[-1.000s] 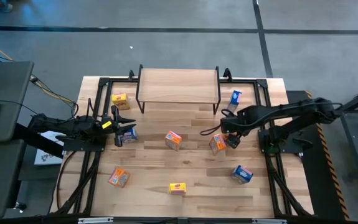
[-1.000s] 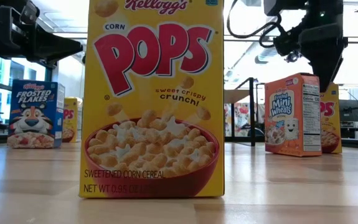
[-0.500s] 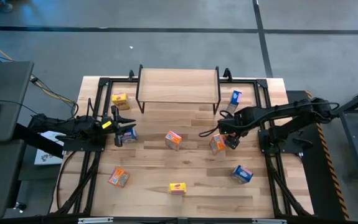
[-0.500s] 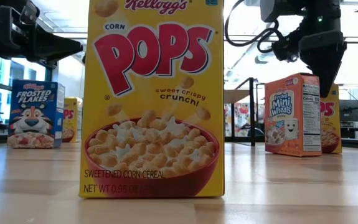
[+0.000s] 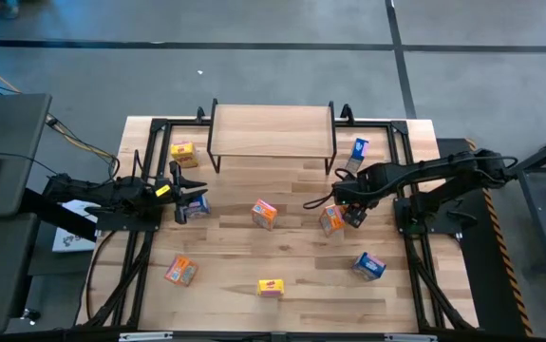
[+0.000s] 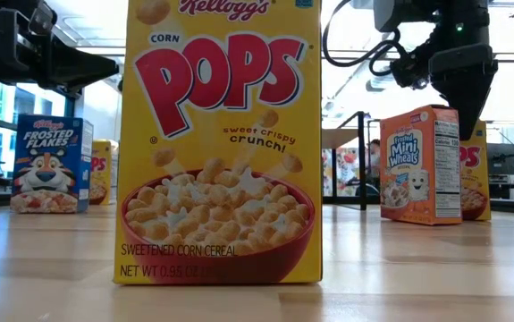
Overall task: Stack cereal on shelf
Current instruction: Put the middle right yellow cereal box on the shelf
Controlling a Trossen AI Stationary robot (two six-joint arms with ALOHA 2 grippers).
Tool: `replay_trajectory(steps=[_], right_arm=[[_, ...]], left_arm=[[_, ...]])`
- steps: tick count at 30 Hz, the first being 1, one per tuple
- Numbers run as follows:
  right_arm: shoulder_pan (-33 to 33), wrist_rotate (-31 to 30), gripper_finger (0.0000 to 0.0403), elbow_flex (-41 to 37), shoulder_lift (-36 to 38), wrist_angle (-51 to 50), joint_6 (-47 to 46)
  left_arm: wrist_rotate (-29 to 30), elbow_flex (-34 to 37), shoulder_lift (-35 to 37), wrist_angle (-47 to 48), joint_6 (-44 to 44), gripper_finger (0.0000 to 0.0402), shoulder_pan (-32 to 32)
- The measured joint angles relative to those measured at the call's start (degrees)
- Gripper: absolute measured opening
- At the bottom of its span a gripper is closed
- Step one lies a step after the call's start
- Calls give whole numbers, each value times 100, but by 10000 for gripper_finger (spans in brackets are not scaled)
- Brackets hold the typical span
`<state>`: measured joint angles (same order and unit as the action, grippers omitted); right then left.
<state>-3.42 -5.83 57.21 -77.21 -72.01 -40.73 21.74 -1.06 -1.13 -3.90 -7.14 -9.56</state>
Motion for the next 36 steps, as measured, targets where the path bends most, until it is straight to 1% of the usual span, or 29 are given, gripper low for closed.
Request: replay_trajectory(steps=[20,30,36], right_arm=[[0,38,259,2,0,-2,-42],[-2,47,212,4,0,-2,-79],[-1,103,197,4,0,-4,-41]], left_arm=[[0,0,1,0,-3,72,-2],[0,0,0,-1,0,72,0],[2,0,0,-2,0,72,-2]])
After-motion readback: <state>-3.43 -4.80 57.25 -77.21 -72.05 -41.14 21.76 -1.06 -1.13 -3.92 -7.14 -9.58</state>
